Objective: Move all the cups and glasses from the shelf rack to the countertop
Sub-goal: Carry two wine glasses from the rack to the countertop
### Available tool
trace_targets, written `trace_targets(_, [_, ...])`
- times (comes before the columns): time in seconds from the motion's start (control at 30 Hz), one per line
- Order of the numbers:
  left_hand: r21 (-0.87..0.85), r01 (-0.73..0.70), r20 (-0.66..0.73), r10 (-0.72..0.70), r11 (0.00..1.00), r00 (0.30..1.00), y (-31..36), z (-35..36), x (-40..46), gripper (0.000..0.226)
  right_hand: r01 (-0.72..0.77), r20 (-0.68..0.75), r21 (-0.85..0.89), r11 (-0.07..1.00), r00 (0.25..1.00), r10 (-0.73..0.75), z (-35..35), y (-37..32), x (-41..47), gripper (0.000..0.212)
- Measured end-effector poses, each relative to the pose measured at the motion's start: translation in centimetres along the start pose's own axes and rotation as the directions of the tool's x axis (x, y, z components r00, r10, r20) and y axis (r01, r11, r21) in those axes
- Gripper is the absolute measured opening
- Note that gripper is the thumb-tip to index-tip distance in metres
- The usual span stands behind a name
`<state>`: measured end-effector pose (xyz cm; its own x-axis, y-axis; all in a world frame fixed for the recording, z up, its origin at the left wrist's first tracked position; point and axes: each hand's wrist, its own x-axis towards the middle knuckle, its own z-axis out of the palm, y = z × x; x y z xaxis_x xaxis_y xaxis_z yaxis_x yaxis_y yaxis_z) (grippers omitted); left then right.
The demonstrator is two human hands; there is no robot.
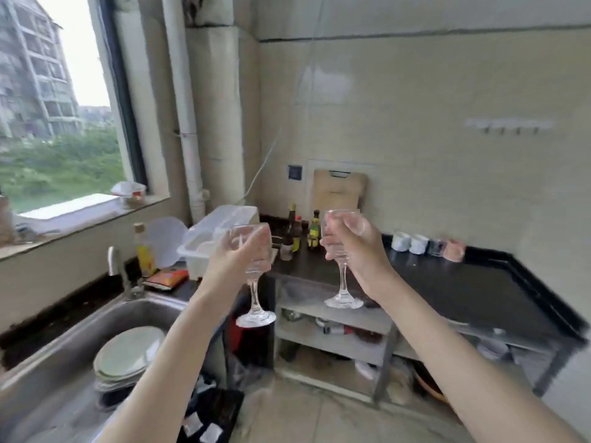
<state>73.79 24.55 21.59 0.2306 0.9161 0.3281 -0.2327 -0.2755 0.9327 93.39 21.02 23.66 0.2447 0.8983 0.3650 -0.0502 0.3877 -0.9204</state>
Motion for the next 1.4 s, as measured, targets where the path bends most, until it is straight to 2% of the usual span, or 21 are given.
trace_targets(0.07, [-0.010,0.015,0.094,-0.014,1.000,0.995,-1.9,4.5,2.2,0.048,0.016,-0.064,-0.045,0.999,0.998,-0.019,-5.1,0.0,0.7,0.007])
trace_targets(0.2, [0.017,0.005,0.159,-0.007,1.000,0.987,-5.6,12.2,6.6,0.029,0.001,-0.187,-0.129,0.992,0.982,-0.026,-14.1,0.8,2.6,0.007])
trace_targets(0.27, [0.012,0.024,0.199,-0.026,1.000,0.980,-7.8,15.5,8.9,0.036,-0.025,-0.225,-0.160,0.987,0.974,-0.011,-18.2,1.9,3.6,0.011])
trace_targets(0.3, [0.013,0.030,0.243,-0.032,0.999,0.969,-8.9,17.2,9.9,0.034,-0.035,-0.236,-0.172,0.984,0.972,-0.007,-19.9,2.4,4.1,0.007])
trace_targets(0.37, [0.003,0.054,0.309,-0.052,0.999,0.950,-11.4,20.5,12.5,0.033,-0.048,-0.264,-0.211,0.976,0.964,-0.009,-23.6,3.5,5.7,0.014])
trace_targets(0.43, [0.001,0.074,0.356,-0.070,0.997,0.932,-14.0,23.5,15.3,0.041,-0.058,-0.285,-0.242,0.968,0.958,-0.014,-27.0,4.6,7.9,0.017])
trace_targets(0.5, [0.001,0.070,0.404,-0.065,0.998,0.913,-16.3,26.4,18.4,0.038,-0.077,-0.323,-0.258,0.963,0.946,-0.011,-30.1,5.6,10.9,0.005])
trace_targets(0.57, [0.011,0.069,0.397,-0.067,0.998,0.915,-17.8,29.3,21.9,0.033,-0.099,-0.378,-0.284,0.954,0.926,-0.017,-33.1,6.4,14.2,0.019])
trace_targets(0.67, [-0.016,0.067,0.342,-0.057,0.998,0.938,-19.7,33.3,26.8,0.026,-0.079,-0.348,-0.369,0.926,0.936,-0.059,-36.7,7.3,18.8,0.009])
trace_targets(0.77, [-0.041,0.051,0.422,-0.029,0.998,0.906,-22.0,36.7,30.8,0.022,-0.096,-0.330,-0.353,0.931,0.944,-0.028,-40.3,8.5,22.0,0.008])
trace_targets(0.93, [0.024,0.045,0.510,-0.051,0.999,0.859,-26.8,42.2,37.8,0.036,-0.168,-0.400,-0.330,0.929,0.916,0.024,-47.0,11.3,27.7,0.017])
trace_targets(1.1, [0.089,0.048,0.522,-0.087,0.995,0.849,-31.9,46.5,44.6,0.040,-0.189,-0.409,-0.312,0.931,0.911,0.048,-52.9,15.1,34.9,0.010])
trace_targets(1.2, [0.147,0.050,0.503,-0.119,0.988,0.856,-35.8,49.0,48.5,0.040,-0.213,-0.406,-0.320,0.923,0.911,0.070,-56.9,18.9,39.2,0.035])
trace_targets(1.33, [0.242,0.107,0.455,-0.210,0.964,0.865,-41.1,52.0,53.6,0.039,-0.273,-0.339,-0.320,0.907,0.927,0.159,-61.5,23.8,44.9,0.035])
trace_targets(1.4, [0.290,0.168,0.366,-0.271,0.942,0.890,-43.4,53.2,55.8,0.031,-0.302,-0.333,-0.354,0.885,0.925,0.182,-63.4,25.8,47.6,0.039])
